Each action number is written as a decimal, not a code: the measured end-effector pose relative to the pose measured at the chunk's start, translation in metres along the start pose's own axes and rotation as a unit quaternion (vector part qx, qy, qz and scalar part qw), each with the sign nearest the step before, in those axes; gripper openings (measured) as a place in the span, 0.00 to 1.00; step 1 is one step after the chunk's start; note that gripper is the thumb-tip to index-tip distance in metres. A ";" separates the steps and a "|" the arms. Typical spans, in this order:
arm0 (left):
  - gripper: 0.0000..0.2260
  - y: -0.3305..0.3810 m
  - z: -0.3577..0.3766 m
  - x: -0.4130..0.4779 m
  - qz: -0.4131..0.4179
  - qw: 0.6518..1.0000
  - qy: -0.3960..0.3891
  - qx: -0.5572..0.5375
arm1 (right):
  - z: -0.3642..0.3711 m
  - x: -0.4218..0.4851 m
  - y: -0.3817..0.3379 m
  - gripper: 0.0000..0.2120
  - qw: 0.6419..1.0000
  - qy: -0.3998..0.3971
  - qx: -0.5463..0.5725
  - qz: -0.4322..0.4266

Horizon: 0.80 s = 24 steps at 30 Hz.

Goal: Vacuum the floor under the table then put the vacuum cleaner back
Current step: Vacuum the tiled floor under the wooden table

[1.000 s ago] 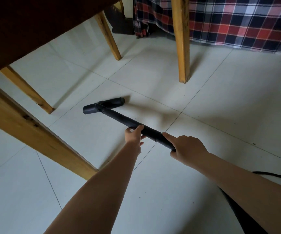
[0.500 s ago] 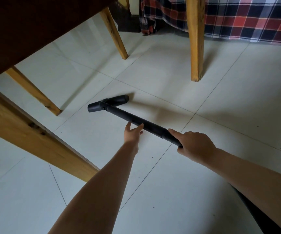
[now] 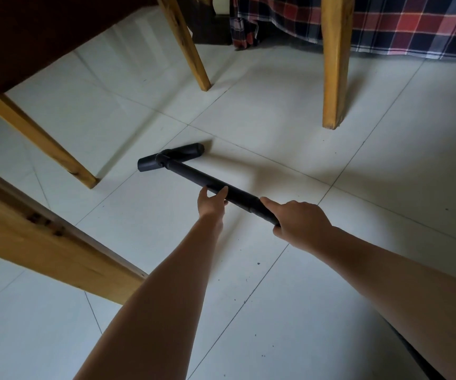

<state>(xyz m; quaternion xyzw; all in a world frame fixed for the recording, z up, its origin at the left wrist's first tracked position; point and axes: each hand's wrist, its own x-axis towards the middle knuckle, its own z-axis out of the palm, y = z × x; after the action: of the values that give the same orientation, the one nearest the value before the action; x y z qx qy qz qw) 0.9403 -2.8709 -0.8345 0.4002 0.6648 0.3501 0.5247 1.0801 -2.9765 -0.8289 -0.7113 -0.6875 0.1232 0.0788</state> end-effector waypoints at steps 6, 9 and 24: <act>0.26 0.003 0.004 -0.001 0.000 1.000 -0.009 0.001 | -0.003 0.001 0.006 0.27 1.000 0.004 0.004 0.000; 0.26 -0.002 0.008 -0.007 0.011 1.000 -0.012 0.016 | -0.005 -0.010 0.014 0.28 1.000 0.004 0.000 0.005; 0.24 -0.013 0.049 -0.076 0.022 0.999 -0.036 0.009 | -0.033 -0.075 0.049 0.30 1.000 -0.013 -0.012 0.019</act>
<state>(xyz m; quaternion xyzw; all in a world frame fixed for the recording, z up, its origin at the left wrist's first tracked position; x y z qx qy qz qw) 0.9955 -2.9426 -0.8246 0.4320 0.6395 0.3413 0.5366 1.1345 -3.0518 -0.8059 -0.7234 -0.6763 0.1259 0.0591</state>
